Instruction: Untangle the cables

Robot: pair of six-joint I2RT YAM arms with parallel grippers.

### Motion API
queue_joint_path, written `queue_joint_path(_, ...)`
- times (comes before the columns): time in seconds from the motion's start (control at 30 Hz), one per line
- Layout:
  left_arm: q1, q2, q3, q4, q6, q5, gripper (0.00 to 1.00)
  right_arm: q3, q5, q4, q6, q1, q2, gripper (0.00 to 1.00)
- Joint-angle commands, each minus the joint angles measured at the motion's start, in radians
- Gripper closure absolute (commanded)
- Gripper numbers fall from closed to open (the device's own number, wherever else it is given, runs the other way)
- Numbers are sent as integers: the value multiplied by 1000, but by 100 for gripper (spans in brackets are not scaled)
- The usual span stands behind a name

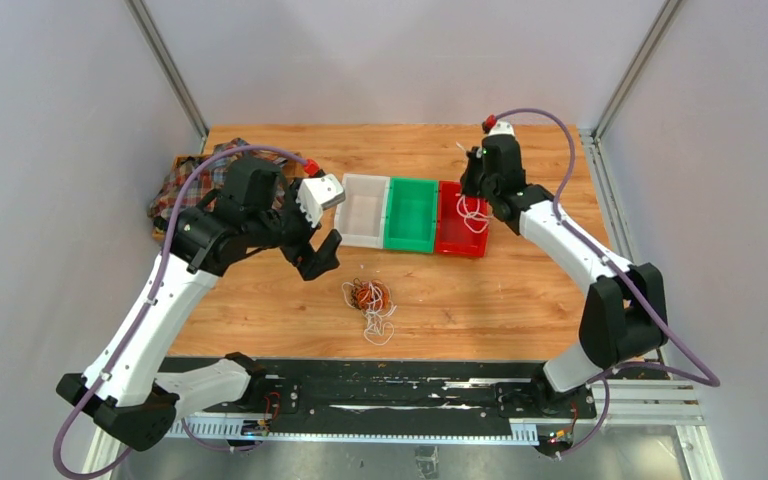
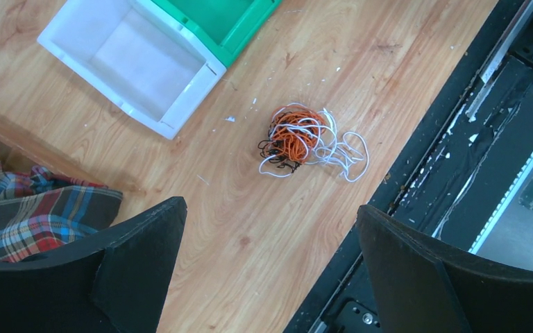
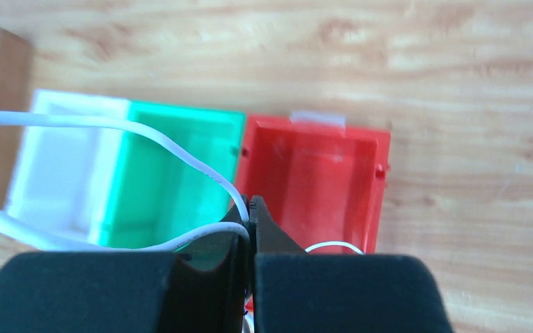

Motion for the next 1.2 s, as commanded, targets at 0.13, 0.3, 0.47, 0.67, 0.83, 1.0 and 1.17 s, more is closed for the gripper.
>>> queue_joint_path(0.13,0,-29,-5,-11,27,2,2,113,2,30,1,9,-13,99)
queue_joint_path(0.3,0,-44,-11,-16,35,-2,2,44,7,65,42,9,36,99)
queue_joint_path(0.47,0,-52,-11,-18,32,-6,2,18,0,51,69,9,108,99)
queue_joint_path(0.67,0,-67,-24,-18,41,-16,2,64,67,-61,42,9,149,72)
queue_joint_path(0.83,0,-60,-28,-18,41,-8,2,118,121,-166,19,9,142,48)
queue_joint_path(1.0,0,-50,-33,-18,45,-13,2,91,121,-161,5,9,79,47)
queue_joint_path(1.17,0,-42,-36,-19,49,-11,2,74,27,-76,-31,36,76,45)
